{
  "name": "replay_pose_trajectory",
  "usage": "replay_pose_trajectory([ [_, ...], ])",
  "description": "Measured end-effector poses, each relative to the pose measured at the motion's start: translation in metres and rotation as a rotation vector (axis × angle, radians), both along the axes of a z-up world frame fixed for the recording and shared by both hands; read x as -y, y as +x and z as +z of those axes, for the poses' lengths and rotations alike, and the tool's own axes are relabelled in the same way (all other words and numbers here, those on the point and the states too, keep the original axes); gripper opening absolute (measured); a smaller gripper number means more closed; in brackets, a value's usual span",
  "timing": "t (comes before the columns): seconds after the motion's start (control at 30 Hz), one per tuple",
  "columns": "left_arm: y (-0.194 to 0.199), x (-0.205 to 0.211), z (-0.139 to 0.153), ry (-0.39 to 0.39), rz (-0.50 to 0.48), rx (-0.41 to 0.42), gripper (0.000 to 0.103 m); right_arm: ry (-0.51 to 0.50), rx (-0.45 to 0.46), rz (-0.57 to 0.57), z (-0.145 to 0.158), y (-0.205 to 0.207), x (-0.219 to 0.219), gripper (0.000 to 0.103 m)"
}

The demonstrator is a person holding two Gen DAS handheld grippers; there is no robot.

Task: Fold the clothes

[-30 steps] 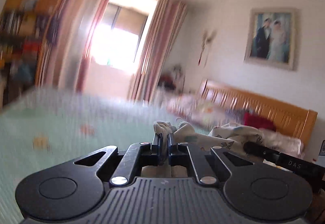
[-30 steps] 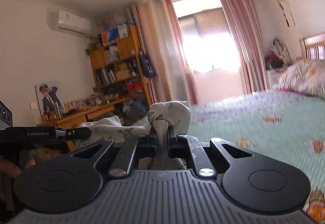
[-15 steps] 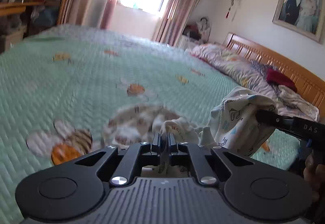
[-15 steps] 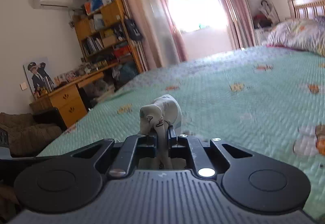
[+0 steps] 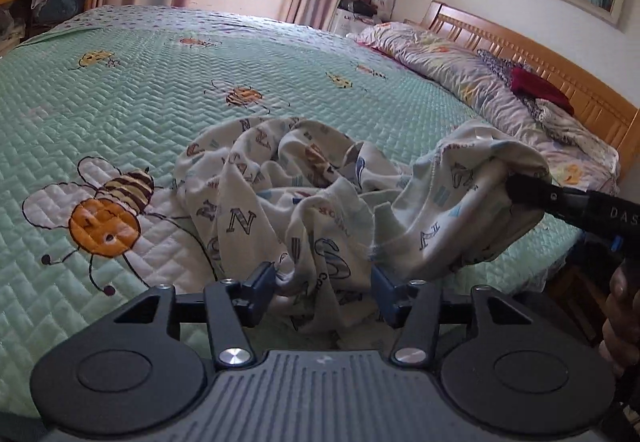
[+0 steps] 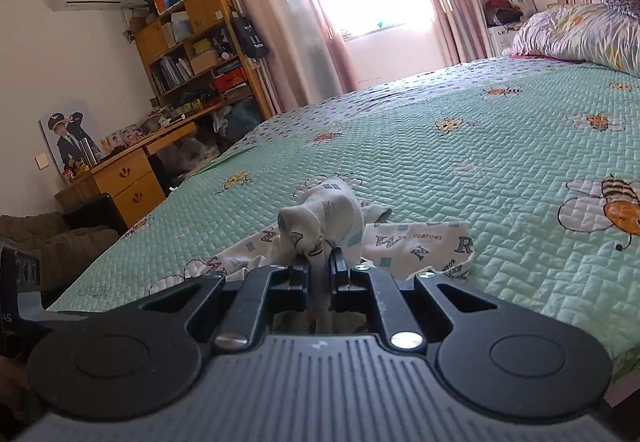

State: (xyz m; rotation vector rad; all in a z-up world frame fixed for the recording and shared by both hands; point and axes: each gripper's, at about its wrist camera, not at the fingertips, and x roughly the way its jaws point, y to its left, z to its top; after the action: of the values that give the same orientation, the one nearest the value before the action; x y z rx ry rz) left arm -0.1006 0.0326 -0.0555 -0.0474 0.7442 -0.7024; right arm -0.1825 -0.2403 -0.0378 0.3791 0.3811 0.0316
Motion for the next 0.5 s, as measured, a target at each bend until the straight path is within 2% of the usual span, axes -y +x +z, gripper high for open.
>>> replay_pose_trajectory([
  [0.1,0.000,0.008,-0.003,0.028,-0.011,-0.001,0.054,0.032,-0.008,-0.009,-0.009,0.000,0.004,0.014],
  [0.17,0.002,0.017,-0.004,0.068,-0.029,0.002,0.043,0.059,-0.009,-0.016,-0.014,-0.002,0.008,0.014],
  [0.23,0.004,0.026,-0.007,0.118,-0.039,0.008,0.015,0.077,-0.001,-0.020,-0.018,-0.003,0.012,0.014],
  [0.37,0.008,0.034,-0.010,0.124,-0.020,0.019,0.010,0.108,-0.003,-0.037,-0.027,-0.005,0.024,0.015],
  [0.5,0.009,0.035,0.004,0.099,0.018,0.080,0.009,0.141,-0.012,-0.055,-0.033,-0.006,0.037,0.015],
])
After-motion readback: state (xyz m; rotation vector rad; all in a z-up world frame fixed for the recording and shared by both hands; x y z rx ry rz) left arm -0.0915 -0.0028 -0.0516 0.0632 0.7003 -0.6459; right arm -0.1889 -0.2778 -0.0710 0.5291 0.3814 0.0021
